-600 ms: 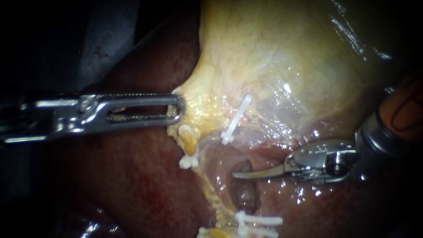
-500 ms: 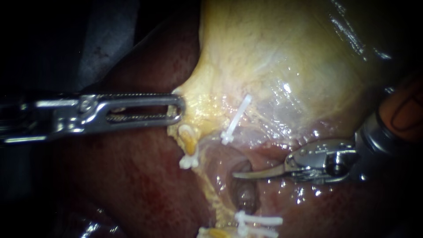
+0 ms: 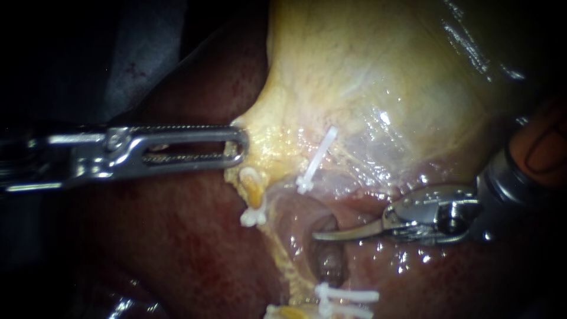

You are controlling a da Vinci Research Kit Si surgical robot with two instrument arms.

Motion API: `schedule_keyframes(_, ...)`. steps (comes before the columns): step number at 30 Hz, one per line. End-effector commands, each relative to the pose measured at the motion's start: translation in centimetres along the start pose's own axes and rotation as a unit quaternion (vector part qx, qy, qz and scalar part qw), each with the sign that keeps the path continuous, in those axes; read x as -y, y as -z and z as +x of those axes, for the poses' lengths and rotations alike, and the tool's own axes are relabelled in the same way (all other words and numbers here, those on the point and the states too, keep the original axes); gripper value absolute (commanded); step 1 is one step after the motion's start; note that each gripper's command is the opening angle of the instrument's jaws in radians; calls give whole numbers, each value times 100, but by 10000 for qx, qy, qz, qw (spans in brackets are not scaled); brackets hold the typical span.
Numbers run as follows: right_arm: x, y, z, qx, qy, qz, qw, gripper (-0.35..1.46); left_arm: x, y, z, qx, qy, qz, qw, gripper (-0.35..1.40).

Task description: Go back from the cut right tube

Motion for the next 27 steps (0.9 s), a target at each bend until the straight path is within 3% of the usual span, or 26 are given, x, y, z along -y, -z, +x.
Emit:
schedule_keyframes(1,0,0,0,-5,3,-7,10000,17,0,0,0,0,0,0,10000,-35)
schedule_keyframes(14,0,-1,0,-14,94,2,10000,51,0,0,0,0,0,0,10000,-35)
schedule_keyframes(27,1,5,1,-20,152,28,9999,54,0,0,0,0,0,1,10000,-35)
